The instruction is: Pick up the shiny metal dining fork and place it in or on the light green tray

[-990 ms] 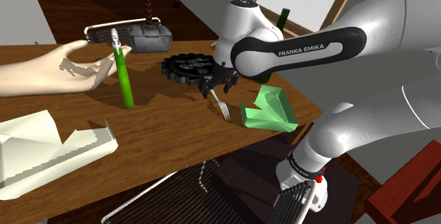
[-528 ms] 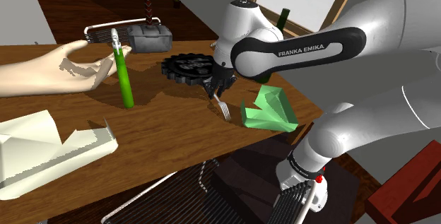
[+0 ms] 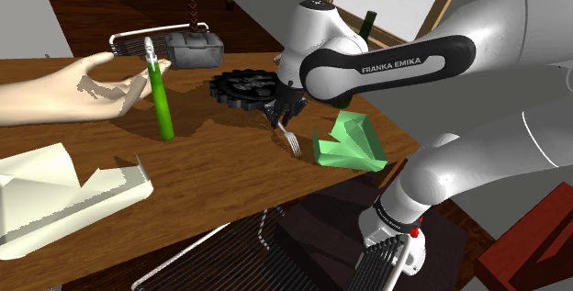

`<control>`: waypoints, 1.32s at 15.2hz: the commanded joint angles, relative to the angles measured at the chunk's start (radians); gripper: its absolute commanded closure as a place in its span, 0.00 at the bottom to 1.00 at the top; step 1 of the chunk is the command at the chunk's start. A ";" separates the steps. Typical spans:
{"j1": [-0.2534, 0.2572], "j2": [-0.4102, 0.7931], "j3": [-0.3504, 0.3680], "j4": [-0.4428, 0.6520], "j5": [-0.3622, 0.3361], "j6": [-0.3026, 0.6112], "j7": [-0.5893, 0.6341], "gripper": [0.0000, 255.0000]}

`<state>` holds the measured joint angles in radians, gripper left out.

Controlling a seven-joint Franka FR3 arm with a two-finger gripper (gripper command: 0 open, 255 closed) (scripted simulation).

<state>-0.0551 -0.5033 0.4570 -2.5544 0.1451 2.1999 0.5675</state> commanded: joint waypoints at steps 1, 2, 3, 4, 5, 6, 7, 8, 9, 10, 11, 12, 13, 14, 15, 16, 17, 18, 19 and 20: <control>0.001 -0.006 -0.003 0.009 0.000 -0.015 -0.002 1.00; 0.001 -0.012 -0.006 0.019 0.000 -0.030 -0.004 1.00; 0.001 -0.017 -0.010 0.029 0.000 -0.044 -0.005 1.00; 0.001 -0.022 -0.013 0.039 -0.001 -0.059 -0.007 1.00; 0.001 -0.026 -0.016 0.049 -0.001 -0.074 -0.008 1.00; 0.001 -0.031 -0.019 0.059 -0.002 -0.089 -0.010 1.00; 0.001 -0.035 -0.022 0.070 -0.002 -0.103 -0.011 1.00; 0.001 -0.039 -0.024 0.080 -0.003 -0.118 -0.012 1.00; 0.001 -0.042 -0.027 0.091 -0.004 -0.132 -0.013 1.00; 0.001 -0.045 -0.030 0.102 -0.005 -0.146 -0.015 1.00; 0.000 -0.048 -0.033 0.114 -0.005 -0.160 -0.016 1.00; 0.000 -0.051 -0.035 0.125 -0.006 -0.174 -0.017 1.00; 0.000 -0.054 -0.038 0.137 -0.007 -0.188 -0.018 1.00; -0.001 -0.056 -0.040 0.148 -0.008 -0.202 -0.019 1.00; -0.001 -0.058 -0.043 0.160 -0.009 -0.216 -0.020 1.00; -0.002 -0.059 -0.045 0.172 -0.011 -0.230 -0.020 1.00; -0.002 -0.061 -0.047 0.185 -0.012 -0.243 -0.021 1.00; -0.003 -0.062 -0.049 0.197 -0.013 -0.257 -0.022 1.00; -0.004 -0.063 -0.052 0.210 -0.014 -0.271 -0.023 1.00; -0.005 -0.063 -0.054 0.223 -0.015 -0.284 -0.023 1.00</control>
<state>-0.0588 -0.5659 0.4056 -2.3466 0.1312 1.9315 0.5448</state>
